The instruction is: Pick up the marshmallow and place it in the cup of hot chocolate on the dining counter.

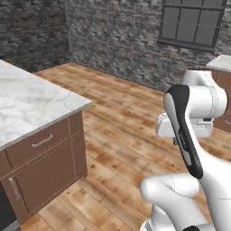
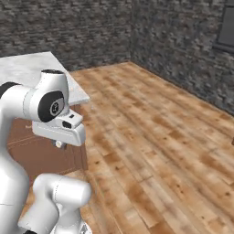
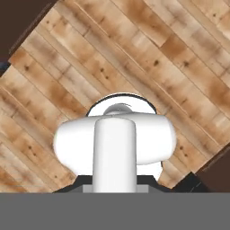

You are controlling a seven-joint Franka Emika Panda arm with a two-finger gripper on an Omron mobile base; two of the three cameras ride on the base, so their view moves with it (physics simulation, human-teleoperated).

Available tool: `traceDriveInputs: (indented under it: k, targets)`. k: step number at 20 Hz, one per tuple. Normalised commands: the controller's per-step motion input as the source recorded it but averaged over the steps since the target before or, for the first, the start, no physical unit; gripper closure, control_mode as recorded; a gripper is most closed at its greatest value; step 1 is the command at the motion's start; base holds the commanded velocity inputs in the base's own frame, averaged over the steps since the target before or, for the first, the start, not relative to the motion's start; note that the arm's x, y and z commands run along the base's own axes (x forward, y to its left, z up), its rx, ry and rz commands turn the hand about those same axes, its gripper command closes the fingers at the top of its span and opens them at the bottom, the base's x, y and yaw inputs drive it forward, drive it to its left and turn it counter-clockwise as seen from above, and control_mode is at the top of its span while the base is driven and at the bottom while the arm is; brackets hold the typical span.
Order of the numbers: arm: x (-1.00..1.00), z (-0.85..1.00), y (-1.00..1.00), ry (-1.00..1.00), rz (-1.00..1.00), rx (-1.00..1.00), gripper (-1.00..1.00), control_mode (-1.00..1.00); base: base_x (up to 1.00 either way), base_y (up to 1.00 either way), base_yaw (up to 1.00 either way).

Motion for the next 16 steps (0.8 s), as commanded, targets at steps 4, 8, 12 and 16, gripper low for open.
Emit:
traceDriveInputs:
  k: [4,8,12,16]
  targets:
    - [0.0,0.0,0.0,0.0,0.0,0.0,1.0,1.0,0.02,0.0,0.97]
    - [0.0,0.0,0.0,0.0,0.0,0.0,1.0,1.0,0.03,0.0,0.88]
    - [0.0,0.0,0.0,0.0,0.0,0.0,1.0,1.0,0.0,0.02,0.74]
    - [0.0,0.0,0.0,0.0,0.0,0.0,1.0,1.0,0.0,0.31,0.57]
